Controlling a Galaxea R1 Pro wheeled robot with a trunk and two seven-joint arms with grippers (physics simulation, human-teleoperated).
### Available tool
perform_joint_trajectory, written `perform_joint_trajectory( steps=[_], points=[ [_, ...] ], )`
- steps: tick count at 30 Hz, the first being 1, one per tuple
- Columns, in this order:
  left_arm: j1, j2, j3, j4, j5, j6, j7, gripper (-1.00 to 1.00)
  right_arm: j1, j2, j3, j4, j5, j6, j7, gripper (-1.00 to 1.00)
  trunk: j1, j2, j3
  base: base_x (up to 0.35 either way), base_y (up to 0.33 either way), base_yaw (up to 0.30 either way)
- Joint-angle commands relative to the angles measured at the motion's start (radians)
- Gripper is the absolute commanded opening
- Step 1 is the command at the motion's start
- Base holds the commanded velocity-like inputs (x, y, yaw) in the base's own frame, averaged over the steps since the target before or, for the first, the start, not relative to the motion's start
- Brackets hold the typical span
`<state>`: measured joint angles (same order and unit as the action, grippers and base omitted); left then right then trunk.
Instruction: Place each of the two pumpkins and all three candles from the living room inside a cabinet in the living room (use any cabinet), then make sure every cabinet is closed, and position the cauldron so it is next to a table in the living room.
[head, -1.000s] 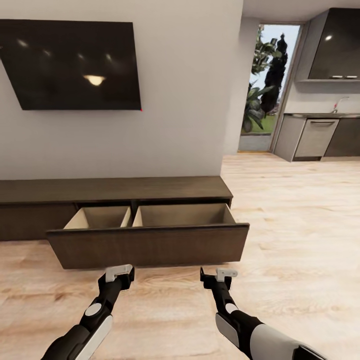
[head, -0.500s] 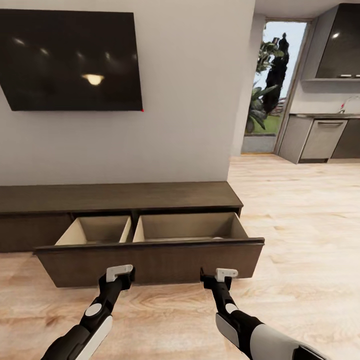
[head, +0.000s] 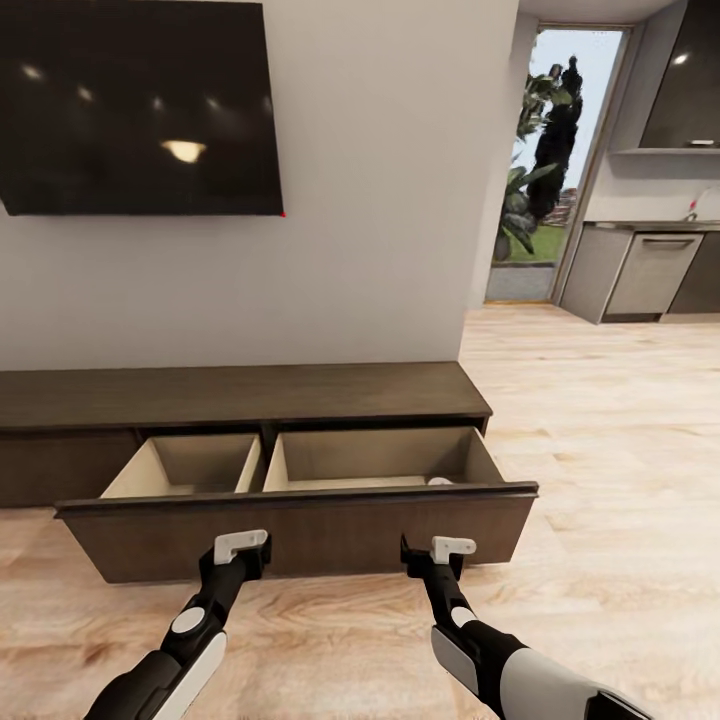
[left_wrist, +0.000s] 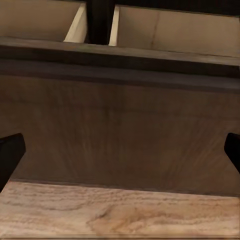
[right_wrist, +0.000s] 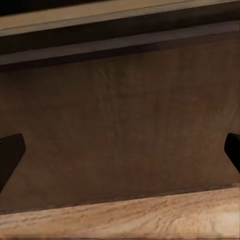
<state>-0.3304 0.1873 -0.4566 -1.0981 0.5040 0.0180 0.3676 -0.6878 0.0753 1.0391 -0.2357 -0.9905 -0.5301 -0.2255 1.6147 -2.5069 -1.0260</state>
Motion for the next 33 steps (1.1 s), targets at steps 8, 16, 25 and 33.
perform_joint_trajectory(
  steps=[8, 16, 25, 33],
  points=[
    [-0.001, 0.001, -0.009, -0.002, 0.012, 0.002, 0.008, 1.0, -0.001, 0.0, 0.009, 0.0, -0.003, -0.002, -0.005, 1.0, 0.003, -0.002, -0.032, 0.0, 0.0, 0.0],
    [-0.001, 0.001, -0.01, -0.002, 0.013, 0.002, 0.007, 1.0, -0.001, 0.0, 0.007, 0.001, -0.005, -0.002, -0.005, 1.0, 0.007, -0.004, -0.063, 0.0, 0.0, 0.0],
    [-0.001, 0.001, -0.003, -0.002, 0.014, 0.002, 0.007, 1.0, -0.001, 0.001, 0.001, 0.002, -0.01, -0.002, -0.009, 1.0, 0.011, -0.006, -0.098, 0.0, 0.0, 0.0],
    [-0.001, 0.003, -0.004, -0.002, 0.012, 0.002, 0.007, 1.0, -0.001, 0.0, 0.001, 0.003, -0.011, -0.002, -0.011, 1.0, 0.015, -0.008, -0.129, 0.0, 0.0, 0.0]
  ],
)
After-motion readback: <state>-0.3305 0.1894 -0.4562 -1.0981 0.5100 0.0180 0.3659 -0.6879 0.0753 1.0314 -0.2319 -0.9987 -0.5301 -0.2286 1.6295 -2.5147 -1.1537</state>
